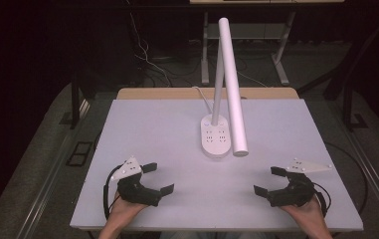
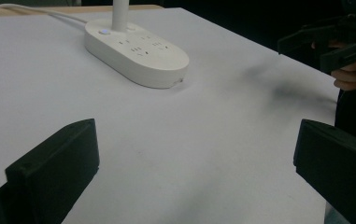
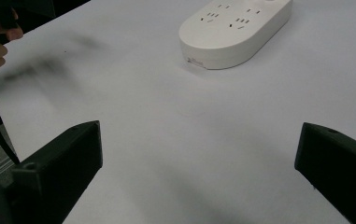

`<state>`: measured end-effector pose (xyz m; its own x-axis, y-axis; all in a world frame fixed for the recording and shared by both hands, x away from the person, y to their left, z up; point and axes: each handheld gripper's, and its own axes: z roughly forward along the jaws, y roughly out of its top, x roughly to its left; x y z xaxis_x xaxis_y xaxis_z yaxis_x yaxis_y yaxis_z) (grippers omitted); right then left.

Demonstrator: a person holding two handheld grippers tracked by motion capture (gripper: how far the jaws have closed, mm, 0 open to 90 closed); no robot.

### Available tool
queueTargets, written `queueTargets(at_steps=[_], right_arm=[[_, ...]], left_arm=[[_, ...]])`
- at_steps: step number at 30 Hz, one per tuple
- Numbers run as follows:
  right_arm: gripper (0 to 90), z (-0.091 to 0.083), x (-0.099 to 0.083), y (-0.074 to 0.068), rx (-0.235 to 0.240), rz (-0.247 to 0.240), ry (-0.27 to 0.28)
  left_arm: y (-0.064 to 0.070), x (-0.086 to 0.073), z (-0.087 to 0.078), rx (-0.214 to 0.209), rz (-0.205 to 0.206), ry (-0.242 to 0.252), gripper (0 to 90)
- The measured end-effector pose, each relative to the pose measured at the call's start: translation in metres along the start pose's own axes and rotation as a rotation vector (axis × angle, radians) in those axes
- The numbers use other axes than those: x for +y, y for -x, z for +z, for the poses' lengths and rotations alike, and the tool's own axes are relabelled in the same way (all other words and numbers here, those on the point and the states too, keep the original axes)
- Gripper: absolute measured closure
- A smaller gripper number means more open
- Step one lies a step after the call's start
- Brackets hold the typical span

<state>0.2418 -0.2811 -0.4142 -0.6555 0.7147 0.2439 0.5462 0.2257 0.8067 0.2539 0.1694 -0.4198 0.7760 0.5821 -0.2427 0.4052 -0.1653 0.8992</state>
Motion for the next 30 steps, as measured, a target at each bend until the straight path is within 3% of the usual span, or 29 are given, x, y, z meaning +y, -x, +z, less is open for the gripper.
queueTargets(at_steps=[14, 30], right_arm=[[0.4, -0.0006, -0.0010, -0.0003, 0.008, 0.006, -0.005], [0.4, 0.0008, -0.0027, -0.0002, 0.016, 0.007, -0.023]], left_arm=[[-0.0004, 0.0008, 0.0001, 0.011, 0.001, -0.008, 0.0], [0.0045, 0.0042, 0.0068, -0.003, 0.027, -0.088, 0.0]])
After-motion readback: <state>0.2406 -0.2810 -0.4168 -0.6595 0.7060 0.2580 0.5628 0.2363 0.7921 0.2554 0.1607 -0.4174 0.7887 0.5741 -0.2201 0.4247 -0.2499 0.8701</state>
